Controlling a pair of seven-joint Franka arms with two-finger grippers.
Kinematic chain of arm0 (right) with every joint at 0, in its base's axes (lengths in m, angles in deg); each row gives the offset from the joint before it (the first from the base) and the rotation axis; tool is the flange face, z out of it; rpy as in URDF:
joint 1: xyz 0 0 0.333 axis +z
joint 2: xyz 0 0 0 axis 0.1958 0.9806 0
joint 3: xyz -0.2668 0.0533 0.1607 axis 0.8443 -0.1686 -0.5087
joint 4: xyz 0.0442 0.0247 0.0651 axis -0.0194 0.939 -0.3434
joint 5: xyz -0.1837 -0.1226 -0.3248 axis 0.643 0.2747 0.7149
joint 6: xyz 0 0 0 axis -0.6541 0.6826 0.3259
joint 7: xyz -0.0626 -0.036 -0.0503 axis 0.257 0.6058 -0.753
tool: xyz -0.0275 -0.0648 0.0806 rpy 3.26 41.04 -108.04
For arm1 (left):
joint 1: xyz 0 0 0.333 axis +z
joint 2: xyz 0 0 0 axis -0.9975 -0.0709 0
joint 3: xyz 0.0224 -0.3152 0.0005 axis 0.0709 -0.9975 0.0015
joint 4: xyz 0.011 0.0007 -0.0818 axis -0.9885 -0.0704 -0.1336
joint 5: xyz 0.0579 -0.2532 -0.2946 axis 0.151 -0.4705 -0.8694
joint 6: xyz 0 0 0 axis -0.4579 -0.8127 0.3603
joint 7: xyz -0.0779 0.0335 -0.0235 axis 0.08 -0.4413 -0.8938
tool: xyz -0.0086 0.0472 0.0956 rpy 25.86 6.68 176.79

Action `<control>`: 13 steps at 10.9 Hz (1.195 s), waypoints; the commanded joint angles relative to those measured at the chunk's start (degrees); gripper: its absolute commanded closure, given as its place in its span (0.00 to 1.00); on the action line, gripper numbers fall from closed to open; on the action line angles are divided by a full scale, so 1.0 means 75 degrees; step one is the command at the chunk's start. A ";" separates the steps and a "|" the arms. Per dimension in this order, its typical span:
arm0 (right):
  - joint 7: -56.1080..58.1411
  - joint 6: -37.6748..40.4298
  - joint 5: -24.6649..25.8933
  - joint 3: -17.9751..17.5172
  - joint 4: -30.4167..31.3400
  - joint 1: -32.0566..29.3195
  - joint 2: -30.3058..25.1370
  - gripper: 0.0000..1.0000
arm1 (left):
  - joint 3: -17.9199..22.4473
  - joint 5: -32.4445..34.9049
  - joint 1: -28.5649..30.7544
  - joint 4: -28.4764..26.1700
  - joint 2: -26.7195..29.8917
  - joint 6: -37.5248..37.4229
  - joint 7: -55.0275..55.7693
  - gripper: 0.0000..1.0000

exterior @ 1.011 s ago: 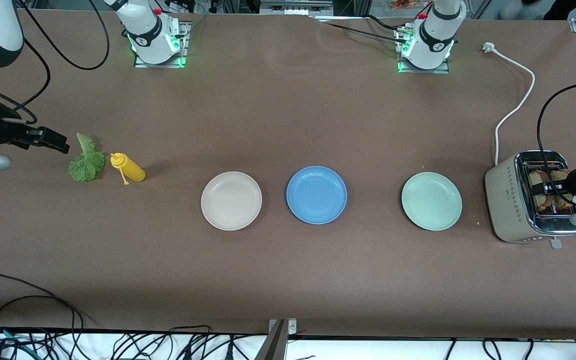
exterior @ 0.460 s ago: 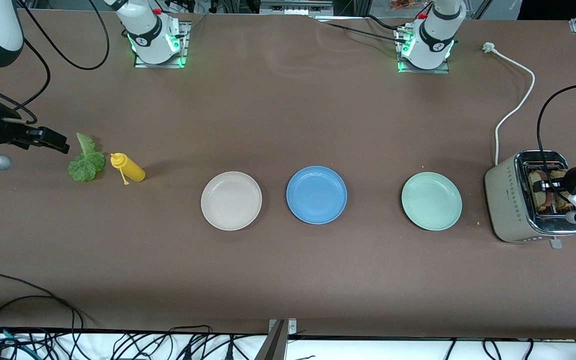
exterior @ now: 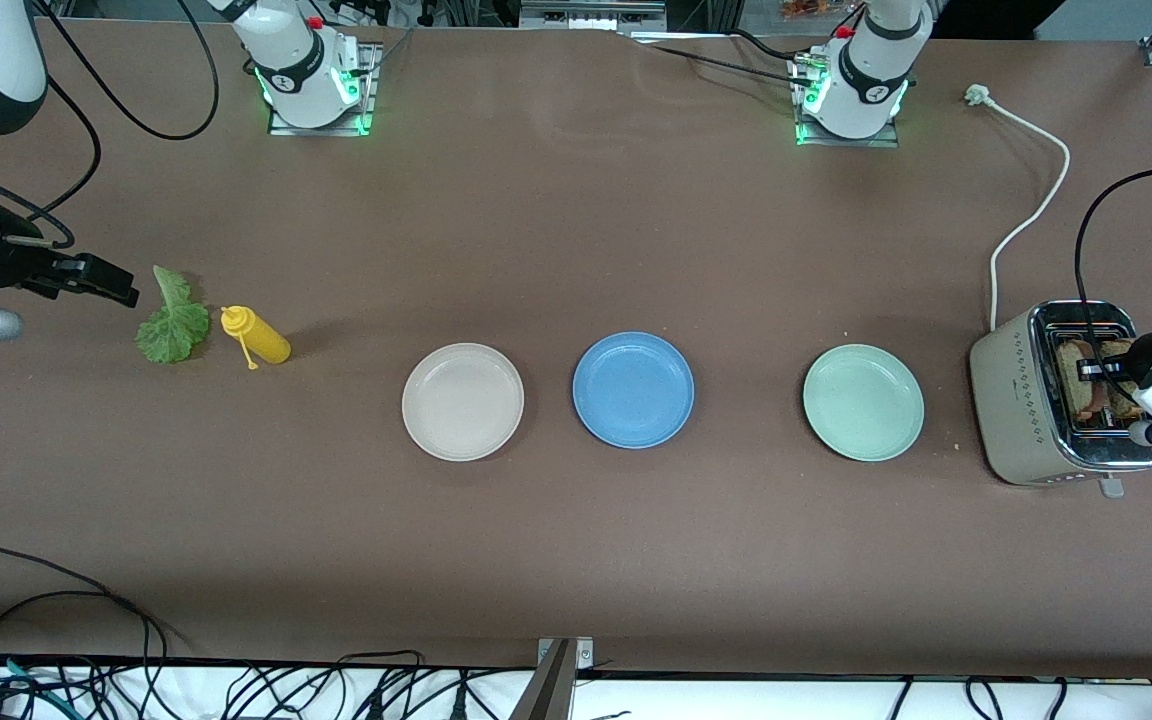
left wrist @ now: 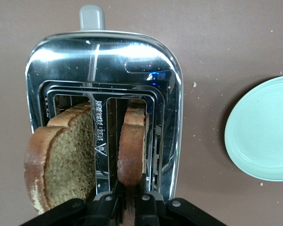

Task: Make sandwich in blue plate with both arms
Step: 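Lift the bread slice with the left gripper and carry it to the blue plate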

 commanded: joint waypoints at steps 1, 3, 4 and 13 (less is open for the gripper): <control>-0.0048 0.0137 -0.0130 -0.0034 -0.0171 -0.0059 0.0063 0.00 | -0.0185 0.0223 -0.0041 0.0235 0.0331 -0.0466 -0.0084 1.00; -0.0048 0.0137 -0.0130 -0.0034 -0.0171 -0.0059 0.0063 0.00 | -0.0500 0.0409 -0.0065 0.0610 0.0577 -0.1086 -0.0061 1.00; -0.0048 0.0137 -0.0130 -0.0034 -0.0171 -0.0059 0.0063 0.00 | -0.0769 0.0689 -0.0111 0.0751 0.0752 -0.1321 -0.0061 1.00; -0.0048 0.0126 -0.0130 -0.0034 -0.0171 -0.0059 0.0063 0.00 | -0.3841 -0.0078 -0.0298 0.0893 0.0779 -0.1816 -0.0167 1.00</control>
